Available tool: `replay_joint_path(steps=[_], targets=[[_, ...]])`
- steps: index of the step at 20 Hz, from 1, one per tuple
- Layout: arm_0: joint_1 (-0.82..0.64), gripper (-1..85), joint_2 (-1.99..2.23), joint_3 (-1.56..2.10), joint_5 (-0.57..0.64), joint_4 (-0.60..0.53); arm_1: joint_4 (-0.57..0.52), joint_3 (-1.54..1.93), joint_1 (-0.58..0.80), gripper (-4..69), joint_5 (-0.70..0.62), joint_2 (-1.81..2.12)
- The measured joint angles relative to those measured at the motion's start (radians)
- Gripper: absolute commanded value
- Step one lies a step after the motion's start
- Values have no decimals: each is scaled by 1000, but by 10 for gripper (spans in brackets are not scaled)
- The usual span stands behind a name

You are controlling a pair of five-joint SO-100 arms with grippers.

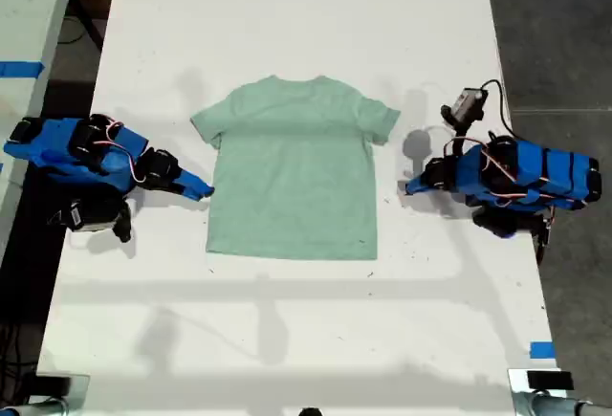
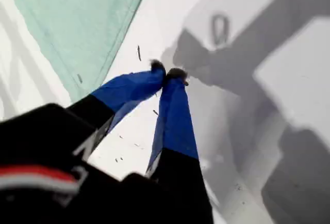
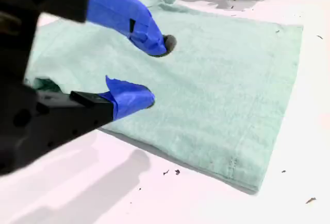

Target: Fold t shirt

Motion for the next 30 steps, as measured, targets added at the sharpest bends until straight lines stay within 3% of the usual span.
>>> replay_joint_path(steps=[2, 7, 14, 15, 16, 22, 27, 30], targets=[[0, 126, 0, 0, 0, 0, 0, -173, 120, 249, -117, -213], [0, 126, 0, 0, 0, 0, -156, -584, 442, 255, -383, -904], [0, 126, 0, 0, 0, 0, -394, -914, 715, 248, -515, -1586], [0, 126, 0, 0, 0, 0, -405, -962, 727, 116, -532, -1663], [0, 126, 0, 0, 0, 0, -408, -1011, 732, -2, -549, -1740], [0, 126, 0, 0, 0, 0, -373, -1111, 707, -1, -566, -1787], [0, 126, 0, 0, 0, 0, -356, -1187, 371, -1, -518, -1660], [0, 126, 0, 0, 0, 0, -433, -1247, 192, -1, -469, -1700]])
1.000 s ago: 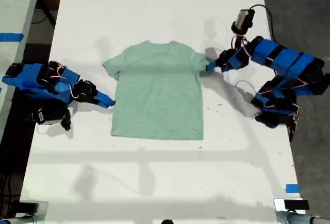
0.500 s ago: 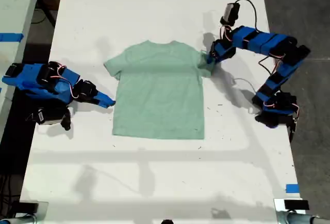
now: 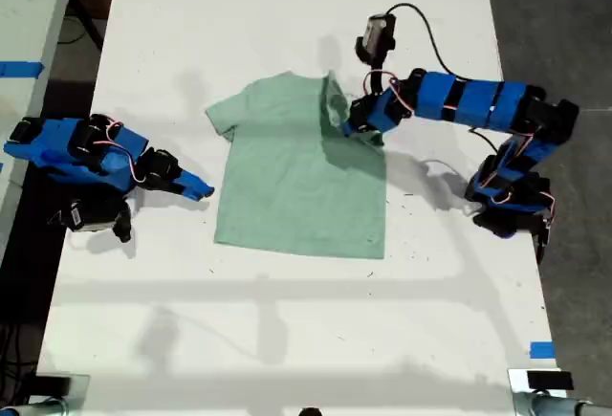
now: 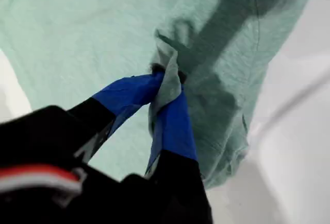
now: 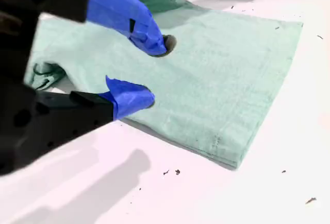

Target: Fold t shirt

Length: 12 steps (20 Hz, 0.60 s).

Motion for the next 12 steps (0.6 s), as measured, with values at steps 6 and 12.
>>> replay_joint_path(steps=[6, 12], targets=[[0, 126, 0, 0, 0, 0, -3, -213, -124, 13, 20, -209], [0, 126, 0, 0, 0, 0, 118, 84, 44, 13, 20, 153]])
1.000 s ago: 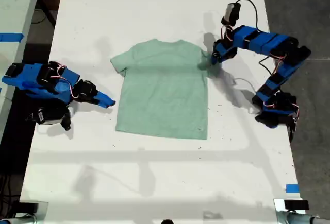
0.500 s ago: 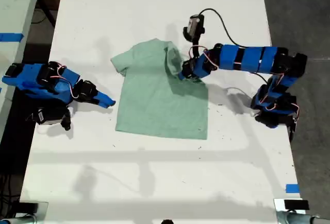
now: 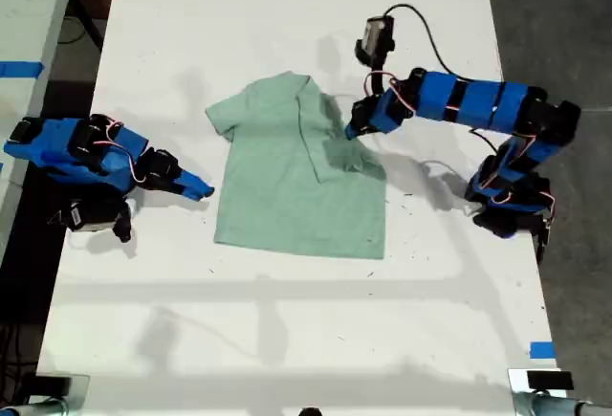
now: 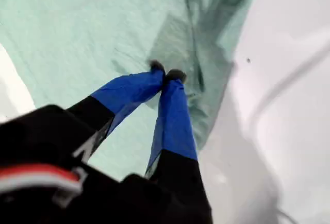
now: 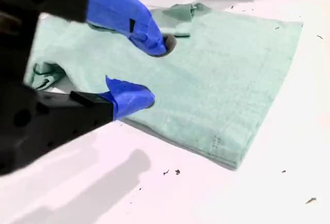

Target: Fold t shirt

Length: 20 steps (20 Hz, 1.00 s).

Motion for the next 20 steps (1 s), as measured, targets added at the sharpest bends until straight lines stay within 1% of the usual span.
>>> replay_joint_path(steps=[3, 5, 8, 9, 11, 13, 17, 20], targets=[[0, 127, 0, 0, 0, 0, -14, 339, 15, 14, 14, 345], [0, 127, 0, 0, 0, 0, -28, 581, 11, 14, 61, 588], [0, 127, 0, 0, 0, 0, -26, 923, -41, 14, 101, 1029], [0, 128, 0, 0, 0, 0, 2, 1023, -43, 14, 101, 1197], [0, 128, 0, 0, 0, 0, 100, 1195, -35, 14, 101, 1502], [0, 128, 0, 0, 0, 0, 110, 1216, -31, 14, 104, 1583], [0, 128, 0, 0, 0, 0, 169, 1224, -34, 14, 183, 1606], [0, 128, 0, 0, 0, 0, 173, 1224, -38, 14, 201, 1606]])
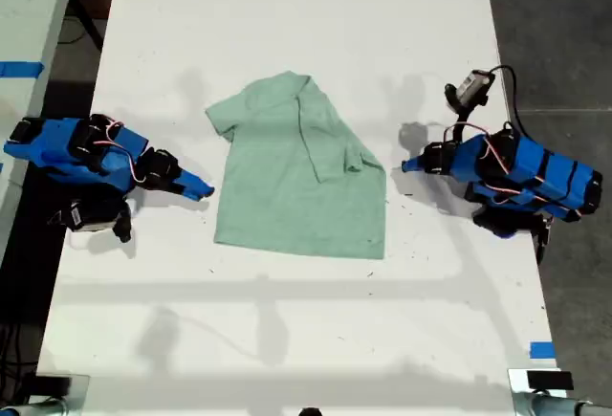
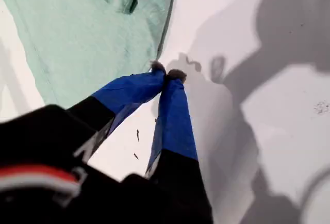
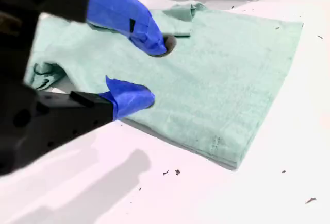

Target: Fold t shirt

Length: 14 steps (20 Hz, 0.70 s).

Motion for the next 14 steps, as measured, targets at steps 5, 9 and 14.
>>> replay_joint_path(steps=[5, 9, 14], targets=[[0, 128, 0, 0, 0, 0, 0, 0, -5, 14, 3, 0], [-6, 128, 0, 0, 0, 0, 0, 0, -11, 14, 12, 0], [-5, 128, 0, 0, 0, 0, 0, 0, -11, 14, 12, 0]])
